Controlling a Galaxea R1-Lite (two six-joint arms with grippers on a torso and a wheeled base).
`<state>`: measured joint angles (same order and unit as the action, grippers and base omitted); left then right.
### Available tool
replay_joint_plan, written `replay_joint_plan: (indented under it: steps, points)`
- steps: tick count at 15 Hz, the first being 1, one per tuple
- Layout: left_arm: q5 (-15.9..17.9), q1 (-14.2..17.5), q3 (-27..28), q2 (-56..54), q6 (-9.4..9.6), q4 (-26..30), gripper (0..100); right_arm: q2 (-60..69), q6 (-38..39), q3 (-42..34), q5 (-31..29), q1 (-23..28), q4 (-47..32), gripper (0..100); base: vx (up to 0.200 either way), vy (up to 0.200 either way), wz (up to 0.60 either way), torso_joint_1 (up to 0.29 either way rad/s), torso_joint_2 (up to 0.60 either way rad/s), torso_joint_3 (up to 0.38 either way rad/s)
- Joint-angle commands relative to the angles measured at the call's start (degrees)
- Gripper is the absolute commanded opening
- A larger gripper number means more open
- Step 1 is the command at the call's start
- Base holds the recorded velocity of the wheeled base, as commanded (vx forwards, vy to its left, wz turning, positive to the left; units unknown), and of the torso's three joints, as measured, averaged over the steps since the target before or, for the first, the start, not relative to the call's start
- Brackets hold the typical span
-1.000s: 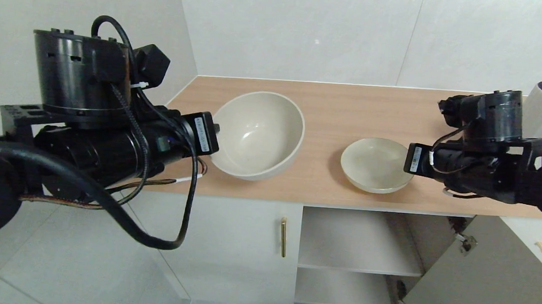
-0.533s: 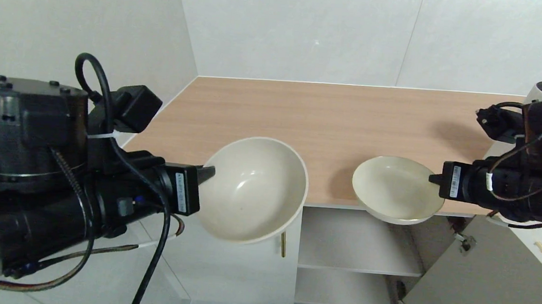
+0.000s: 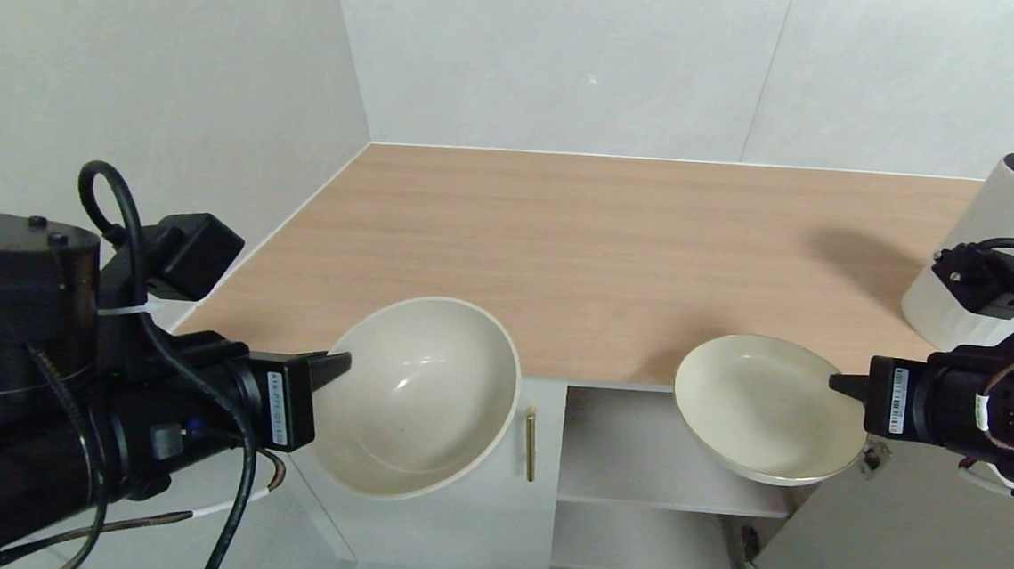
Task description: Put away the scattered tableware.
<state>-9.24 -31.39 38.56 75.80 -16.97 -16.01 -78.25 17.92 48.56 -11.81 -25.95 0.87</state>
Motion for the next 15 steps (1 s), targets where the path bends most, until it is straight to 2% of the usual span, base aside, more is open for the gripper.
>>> replay_joint_plan:
  steps: [1,4,15]
  points:
    - [0.7,-0.2,-0.8,1.3,-0.08,0.0,0,1.0,-0.1,-0.5,0.0,-0.1,0.0,0,0.000,0.000,0.00,0.000,0.00,0.000]
    - [0.9,-0.3,-0.9,2.5,-0.17,0.0,0,0.0,-0.3,-0.9,1.2,-0.1,0.1,0,-0.200,0.000,0.00,0.007,0.00,0.002]
    - [1.0,-0.5,-1.2,2.8,-0.08,0.0,0,-0.4,-0.4,-1.8,1.2,-0.1,0.5,0,0.000,0.000,0.00,0.000,0.00,0.000]
